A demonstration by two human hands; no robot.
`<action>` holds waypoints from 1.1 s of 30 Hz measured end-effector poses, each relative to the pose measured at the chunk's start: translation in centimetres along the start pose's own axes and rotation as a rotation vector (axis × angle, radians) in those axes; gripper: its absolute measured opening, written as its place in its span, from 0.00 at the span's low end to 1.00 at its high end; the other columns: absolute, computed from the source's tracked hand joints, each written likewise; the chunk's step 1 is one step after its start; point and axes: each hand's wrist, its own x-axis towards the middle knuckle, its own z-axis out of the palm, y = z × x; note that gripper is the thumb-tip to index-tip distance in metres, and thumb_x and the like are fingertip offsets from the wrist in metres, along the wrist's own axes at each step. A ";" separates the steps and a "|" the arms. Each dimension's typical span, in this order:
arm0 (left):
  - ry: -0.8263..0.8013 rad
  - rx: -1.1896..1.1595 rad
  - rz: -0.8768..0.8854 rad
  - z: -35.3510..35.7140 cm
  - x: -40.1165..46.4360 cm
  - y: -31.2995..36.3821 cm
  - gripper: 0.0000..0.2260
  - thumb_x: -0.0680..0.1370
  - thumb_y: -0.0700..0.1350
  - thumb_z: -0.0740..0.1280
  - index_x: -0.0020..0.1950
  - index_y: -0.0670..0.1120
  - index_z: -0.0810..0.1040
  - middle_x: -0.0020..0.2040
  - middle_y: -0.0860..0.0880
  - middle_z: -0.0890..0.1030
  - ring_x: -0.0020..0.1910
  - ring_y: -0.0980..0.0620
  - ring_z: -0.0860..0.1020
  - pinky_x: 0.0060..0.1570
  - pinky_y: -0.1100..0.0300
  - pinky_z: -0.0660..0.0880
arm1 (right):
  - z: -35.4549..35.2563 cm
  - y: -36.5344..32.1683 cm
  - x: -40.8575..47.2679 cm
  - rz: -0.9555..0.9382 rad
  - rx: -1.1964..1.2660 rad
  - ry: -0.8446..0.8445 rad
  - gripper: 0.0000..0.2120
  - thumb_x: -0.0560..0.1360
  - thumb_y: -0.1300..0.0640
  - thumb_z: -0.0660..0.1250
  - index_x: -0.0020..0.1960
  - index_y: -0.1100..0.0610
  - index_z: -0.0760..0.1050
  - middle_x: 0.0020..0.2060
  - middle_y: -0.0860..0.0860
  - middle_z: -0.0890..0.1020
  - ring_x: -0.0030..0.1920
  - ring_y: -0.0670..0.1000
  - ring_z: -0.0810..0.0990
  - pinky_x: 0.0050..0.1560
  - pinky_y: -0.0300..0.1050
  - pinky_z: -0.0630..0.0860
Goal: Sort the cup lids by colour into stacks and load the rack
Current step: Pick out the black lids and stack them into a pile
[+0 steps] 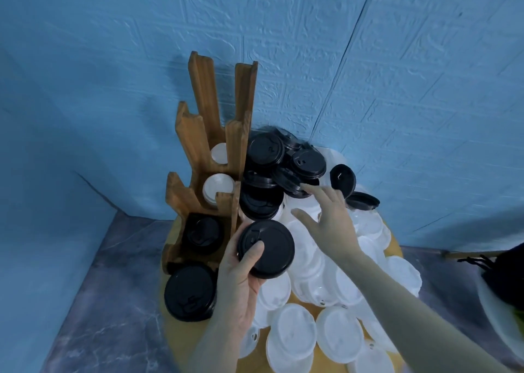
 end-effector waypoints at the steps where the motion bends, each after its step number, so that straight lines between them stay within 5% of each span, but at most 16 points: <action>1: 0.023 -0.008 0.009 0.1 0.1 -0.2 0.26 0.67 0.39 0.72 0.65 0.47 0.77 0.62 0.42 0.81 0.56 0.44 0.83 0.44 0.48 0.84 | 0.3 0.5 1.3 -0.087 -0.115 0.000 0.24 0.74 0.50 0.73 0.67 0.53 0.74 0.59 0.49 0.77 0.60 0.51 0.70 0.59 0.43 0.68; 5: 0.098 -0.075 0.043 0.8 0.2 -1.4 0.23 0.68 0.39 0.73 0.63 0.50 0.78 0.61 0.45 0.83 0.55 0.45 0.83 0.42 0.48 0.83 | 1.7 1.7 4.4 -0.231 -0.358 -0.047 0.26 0.69 0.54 0.77 0.65 0.59 0.76 0.57 0.55 0.80 0.59 0.60 0.75 0.56 0.58 0.75; 12: 0.191 -0.157 0.102 2.5 1.8 -3.3 0.20 0.75 0.42 0.67 0.67 0.50 0.76 0.63 0.45 0.82 0.61 0.44 0.81 0.49 0.49 0.83 | 1.3 3.6 5.7 -0.310 -0.199 0.017 0.15 0.74 0.60 0.72 0.60 0.60 0.80 0.51 0.54 0.84 0.54 0.57 0.79 0.48 0.45 0.72; 16: 0.262 -0.138 0.162 3.2 4.1 -4.5 0.16 0.81 0.37 0.63 0.67 0.48 0.75 0.64 0.42 0.80 0.63 0.43 0.79 0.60 0.46 0.78 | 0.9 4.4 5.2 -0.388 -0.167 0.064 0.13 0.73 0.61 0.74 0.57 0.61 0.81 0.48 0.54 0.84 0.51 0.57 0.81 0.45 0.47 0.76; 18: 0.278 -0.146 0.187 3.6 4.9 -4.9 0.15 0.81 0.37 0.63 0.67 0.48 0.75 0.64 0.42 0.81 0.63 0.43 0.79 0.56 0.50 0.80 | 0.6 4.8 4.7 -0.449 -0.132 0.117 0.12 0.73 0.60 0.74 0.56 0.61 0.81 0.46 0.53 0.84 0.49 0.56 0.81 0.45 0.47 0.78; 23: 0.276 -0.184 0.196 5.1 4.8 -5.0 0.17 0.83 0.39 0.62 0.72 0.46 0.72 0.65 0.41 0.80 0.64 0.43 0.78 0.47 0.55 0.83 | -1.1 5.2 2.0 -0.673 -0.060 0.188 0.10 0.75 0.57 0.69 0.55 0.60 0.81 0.47 0.51 0.83 0.49 0.50 0.77 0.48 0.46 0.76; 27: 0.200 -0.231 0.185 5.7 3.3 -5.8 0.17 0.84 0.46 0.58 0.72 0.43 0.71 0.67 0.39 0.78 0.64 0.43 0.78 0.54 0.51 0.81 | -2.5 6.4 -0.8 -0.840 -0.070 0.086 0.09 0.76 0.59 0.68 0.56 0.60 0.81 0.53 0.52 0.83 0.54 0.52 0.78 0.54 0.48 0.75; 30: 0.183 -0.236 0.164 6.3 1.8 -6.9 0.23 0.80 0.55 0.59 0.71 0.44 0.71 0.64 0.39 0.80 0.58 0.44 0.82 0.49 0.51 0.82 | -3.5 7.9 -1.9 -0.896 -0.031 0.004 0.11 0.77 0.63 0.67 0.58 0.58 0.77 0.58 0.54 0.80 0.59 0.54 0.77 0.59 0.48 0.74; 33: 0.178 -0.161 0.194 7.0 0.7 -8.1 0.23 0.76 0.51 0.65 0.70 0.45 0.73 0.64 0.39 0.80 0.59 0.43 0.81 0.49 0.51 0.82 | -4.7 9.0 -2.5 -0.919 -0.005 -0.097 0.15 0.75 0.69 0.65 0.59 0.57 0.73 0.62 0.55 0.77 0.64 0.55 0.74 0.63 0.45 0.71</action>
